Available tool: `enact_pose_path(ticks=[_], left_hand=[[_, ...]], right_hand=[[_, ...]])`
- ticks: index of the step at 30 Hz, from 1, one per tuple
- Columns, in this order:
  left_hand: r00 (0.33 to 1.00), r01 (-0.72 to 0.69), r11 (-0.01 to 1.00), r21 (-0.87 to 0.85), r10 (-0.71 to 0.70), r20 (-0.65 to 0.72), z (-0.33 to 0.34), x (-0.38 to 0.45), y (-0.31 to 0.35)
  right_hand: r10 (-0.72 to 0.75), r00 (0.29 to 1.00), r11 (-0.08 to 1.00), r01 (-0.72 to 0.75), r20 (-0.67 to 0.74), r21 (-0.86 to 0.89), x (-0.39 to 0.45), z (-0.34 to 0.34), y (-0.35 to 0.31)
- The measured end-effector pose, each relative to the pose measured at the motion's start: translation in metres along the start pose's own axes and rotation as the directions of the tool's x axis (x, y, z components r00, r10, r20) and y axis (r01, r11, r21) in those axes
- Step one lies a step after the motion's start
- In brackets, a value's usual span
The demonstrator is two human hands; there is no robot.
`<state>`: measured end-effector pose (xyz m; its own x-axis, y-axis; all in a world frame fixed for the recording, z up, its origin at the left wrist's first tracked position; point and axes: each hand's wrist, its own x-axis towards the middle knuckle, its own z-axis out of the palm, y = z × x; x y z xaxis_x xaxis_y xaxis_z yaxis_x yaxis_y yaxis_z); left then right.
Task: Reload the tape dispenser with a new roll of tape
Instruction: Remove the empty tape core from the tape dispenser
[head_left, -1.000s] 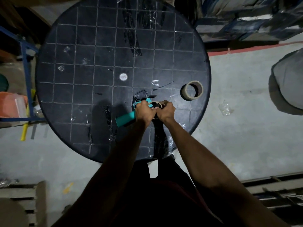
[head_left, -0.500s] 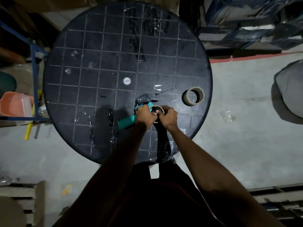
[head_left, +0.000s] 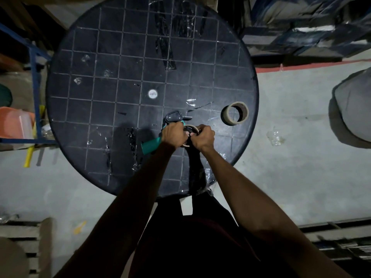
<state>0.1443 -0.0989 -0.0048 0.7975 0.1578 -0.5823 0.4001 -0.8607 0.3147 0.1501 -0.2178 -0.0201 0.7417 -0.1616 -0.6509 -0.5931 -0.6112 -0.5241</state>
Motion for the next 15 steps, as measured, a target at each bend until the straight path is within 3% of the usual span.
enact_pose_path(ticks=[6, 15], left_hand=[[0.991, 0.123, 0.991, -0.056, -0.126, -0.045, 0.004, -0.001, 0.008], [0.988, 0.148, 0.987, -0.067, -0.151, -0.043, 0.0, -0.002, 0.012]], right_hand=[[-0.025, 0.999, 0.999, 0.024, -0.032, -0.026, 0.001, 0.002, -0.007], [-0.06, 0.998, 0.998, 0.06, -0.026, -0.015, 0.0, -0.005, -0.009]])
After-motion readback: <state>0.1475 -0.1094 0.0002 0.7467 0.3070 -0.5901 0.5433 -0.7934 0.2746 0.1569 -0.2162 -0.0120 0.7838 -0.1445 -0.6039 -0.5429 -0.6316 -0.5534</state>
